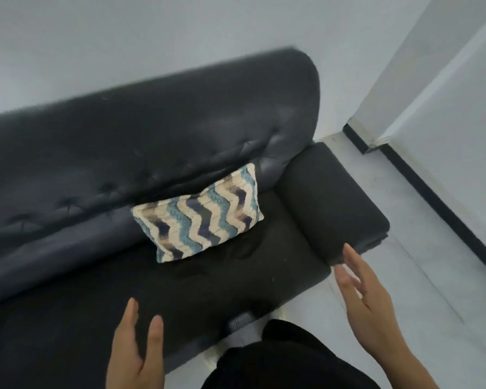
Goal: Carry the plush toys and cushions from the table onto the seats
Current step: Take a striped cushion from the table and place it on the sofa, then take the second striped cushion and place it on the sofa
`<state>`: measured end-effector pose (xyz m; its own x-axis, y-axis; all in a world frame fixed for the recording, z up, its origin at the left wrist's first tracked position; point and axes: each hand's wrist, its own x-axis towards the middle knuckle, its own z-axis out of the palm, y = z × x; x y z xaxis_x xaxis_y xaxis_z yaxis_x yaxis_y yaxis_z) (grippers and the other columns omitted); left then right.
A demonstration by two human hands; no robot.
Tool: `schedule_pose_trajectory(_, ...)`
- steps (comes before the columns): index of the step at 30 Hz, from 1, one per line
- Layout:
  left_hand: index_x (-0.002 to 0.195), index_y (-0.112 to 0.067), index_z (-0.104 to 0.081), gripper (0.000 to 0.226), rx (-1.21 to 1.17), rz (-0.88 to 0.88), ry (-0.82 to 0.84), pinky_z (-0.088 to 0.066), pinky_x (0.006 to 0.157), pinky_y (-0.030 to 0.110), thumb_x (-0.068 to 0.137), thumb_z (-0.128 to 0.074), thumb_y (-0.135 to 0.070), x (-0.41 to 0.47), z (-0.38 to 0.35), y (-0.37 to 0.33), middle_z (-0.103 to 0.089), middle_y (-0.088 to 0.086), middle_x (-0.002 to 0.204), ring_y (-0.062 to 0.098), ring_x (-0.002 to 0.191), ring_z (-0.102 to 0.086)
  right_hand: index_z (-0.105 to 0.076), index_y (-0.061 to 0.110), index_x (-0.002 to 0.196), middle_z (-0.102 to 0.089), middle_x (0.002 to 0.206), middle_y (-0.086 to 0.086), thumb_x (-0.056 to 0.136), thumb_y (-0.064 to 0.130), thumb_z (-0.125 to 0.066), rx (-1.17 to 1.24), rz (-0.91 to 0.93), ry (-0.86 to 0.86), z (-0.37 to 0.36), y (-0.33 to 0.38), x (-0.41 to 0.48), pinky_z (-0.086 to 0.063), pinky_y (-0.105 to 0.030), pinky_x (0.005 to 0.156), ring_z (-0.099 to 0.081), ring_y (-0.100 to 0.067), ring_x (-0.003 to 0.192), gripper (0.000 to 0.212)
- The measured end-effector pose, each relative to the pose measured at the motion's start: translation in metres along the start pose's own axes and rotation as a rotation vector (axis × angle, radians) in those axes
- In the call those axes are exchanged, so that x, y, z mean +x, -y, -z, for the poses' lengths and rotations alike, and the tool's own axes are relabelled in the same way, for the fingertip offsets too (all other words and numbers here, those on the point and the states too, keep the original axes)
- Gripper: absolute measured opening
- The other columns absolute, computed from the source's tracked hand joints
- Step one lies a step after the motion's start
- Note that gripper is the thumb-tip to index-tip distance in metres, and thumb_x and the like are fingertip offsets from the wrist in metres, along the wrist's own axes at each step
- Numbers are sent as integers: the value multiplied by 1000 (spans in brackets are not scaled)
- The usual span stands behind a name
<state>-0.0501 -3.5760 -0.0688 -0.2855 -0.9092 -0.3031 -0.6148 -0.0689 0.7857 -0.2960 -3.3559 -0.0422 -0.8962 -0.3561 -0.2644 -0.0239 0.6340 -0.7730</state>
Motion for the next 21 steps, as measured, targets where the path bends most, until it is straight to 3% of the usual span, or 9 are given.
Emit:
schedule_pose_trajectory(3, 151, -27, -44, 60, -24, -18, 73, -39, 115, 48, 94, -60, -35, 16, -25, -20, -54, 6, 151, 24, 137, -52, -36, 34, 154, -46, 156, 10, 90, 55, -46, 59, -123, -138, 26, -21, -20, -35, -27, 108, -47, -8, 130, 68)
schedule_pose_trajectory(7, 156, -20, -37, 62, -2, -136, 264, -37, 115, 46, 99, -59, -27, 24, -73, -74, -49, 2, 155, 22, 139, -49, -42, 31, 151, -52, 149, 12, 88, 48, -58, 172, -232, -349, 74, -52, -38, -41, -28, 105, -51, -6, 130, 67)
schedule_pose_trajectory(11, 155, -18, -41, 59, 12, -241, 412, -36, 106, 33, 99, -60, -22, 9, -134, -129, -53, 0, 151, 19, 137, -49, -48, 29, 147, -58, 142, 10, 95, 28, -65, 323, -306, -556, 127, -95, -41, -41, -24, 99, -55, -7, 129, 54)
schedule_pose_trajectory(16, 154, -18, -41, 57, 96, -390, 552, -37, 107, 32, 100, -58, -24, -26, -252, -190, -54, -3, 148, 14, 134, -50, -51, 28, 144, -60, 140, 6, 96, 21, -66, 447, -403, -683, 190, -177, -16, -40, -14, 89, -56, -8, 128, 50)
schedule_pose_trajectory(21, 156, -28, -36, 64, 176, -571, 721, -38, 111, 35, 97, -56, -40, -93, -387, -269, -47, -9, 153, 7, 137, -46, -49, 26, 146, -57, 142, 11, 98, 26, -63, 465, -451, -778, 287, -243, 6, -41, -22, 95, -54, -5, 127, 50)
